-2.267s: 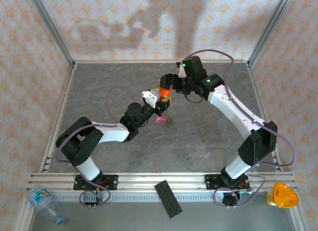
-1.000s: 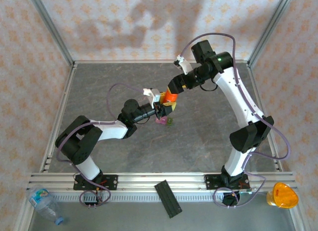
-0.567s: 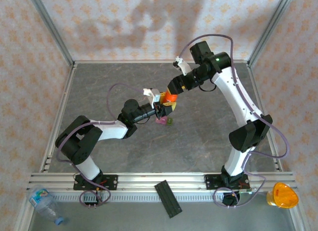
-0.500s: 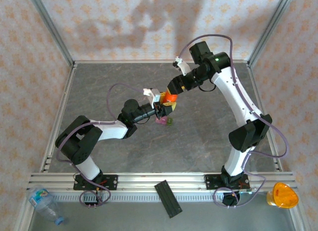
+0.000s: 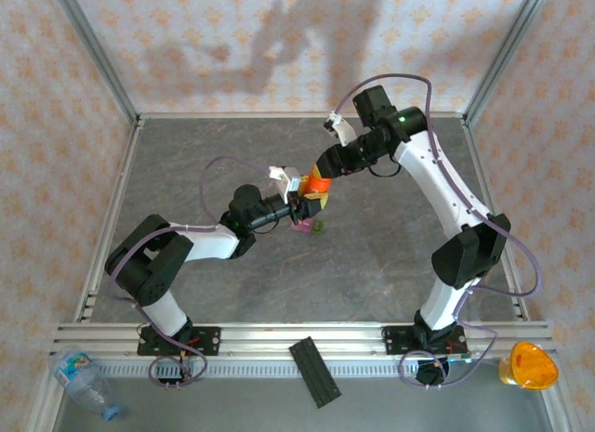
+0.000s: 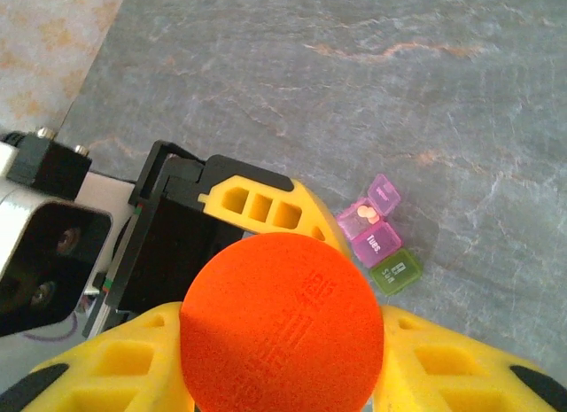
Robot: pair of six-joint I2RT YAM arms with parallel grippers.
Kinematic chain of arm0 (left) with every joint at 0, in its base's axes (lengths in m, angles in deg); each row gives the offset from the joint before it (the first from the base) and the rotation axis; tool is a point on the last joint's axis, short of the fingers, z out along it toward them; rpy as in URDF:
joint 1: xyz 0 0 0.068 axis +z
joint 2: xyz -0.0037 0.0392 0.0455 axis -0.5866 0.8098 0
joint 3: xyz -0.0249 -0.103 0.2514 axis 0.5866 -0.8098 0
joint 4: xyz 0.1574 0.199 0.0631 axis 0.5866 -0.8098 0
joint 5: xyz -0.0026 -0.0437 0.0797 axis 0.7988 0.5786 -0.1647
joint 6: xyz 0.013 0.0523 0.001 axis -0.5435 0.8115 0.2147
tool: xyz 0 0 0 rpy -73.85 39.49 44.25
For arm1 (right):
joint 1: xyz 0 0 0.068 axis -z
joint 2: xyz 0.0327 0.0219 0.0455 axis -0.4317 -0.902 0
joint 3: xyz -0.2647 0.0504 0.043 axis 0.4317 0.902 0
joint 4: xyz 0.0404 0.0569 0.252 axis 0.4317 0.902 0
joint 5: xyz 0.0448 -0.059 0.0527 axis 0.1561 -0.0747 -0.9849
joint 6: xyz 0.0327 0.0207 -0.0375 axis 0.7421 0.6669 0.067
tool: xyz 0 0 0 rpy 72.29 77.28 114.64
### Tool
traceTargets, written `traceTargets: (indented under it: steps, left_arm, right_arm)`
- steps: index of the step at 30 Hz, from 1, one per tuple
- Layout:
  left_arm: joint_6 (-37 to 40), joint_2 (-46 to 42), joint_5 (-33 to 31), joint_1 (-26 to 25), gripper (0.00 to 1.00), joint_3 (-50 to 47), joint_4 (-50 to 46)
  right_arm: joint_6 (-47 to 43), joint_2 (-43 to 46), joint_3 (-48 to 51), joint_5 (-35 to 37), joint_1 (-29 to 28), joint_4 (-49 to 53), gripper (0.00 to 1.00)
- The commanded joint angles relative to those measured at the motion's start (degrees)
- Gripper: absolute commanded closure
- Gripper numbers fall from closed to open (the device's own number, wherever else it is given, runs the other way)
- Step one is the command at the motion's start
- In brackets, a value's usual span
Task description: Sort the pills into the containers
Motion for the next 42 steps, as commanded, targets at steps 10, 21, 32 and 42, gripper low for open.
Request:
traceTargets:
  steps: [10, 21, 32, 42]
  left_arm:
    - [0.76, -0.87, -1.37, 0.29, 1.00, 1.23, 6.65]
    - [0.77, -0.49, -1.64, 0.29, 1.00, 1.48, 6.65]
    - [0.33, -0.45, 0.11, 0.57, 1.00, 1.83, 6.53]
    - [-0.23, -0.79, 0.73, 0.63, 1.00, 2.13, 6.32]
  right_arm:
    - [33.10, 6.19, 14.12, 16.44, -6.78, -15.97, 0.63]
    - [30.45, 7.97, 8.38, 19.41, -4.19, -14.02, 0.25]
    - [-5.75, 2.97, -11.14, -1.86, 2.58, 7.45, 0.18]
    - [-8.30, -4.75, -16.68, -2.52, 2.47, 11.62, 0.21]
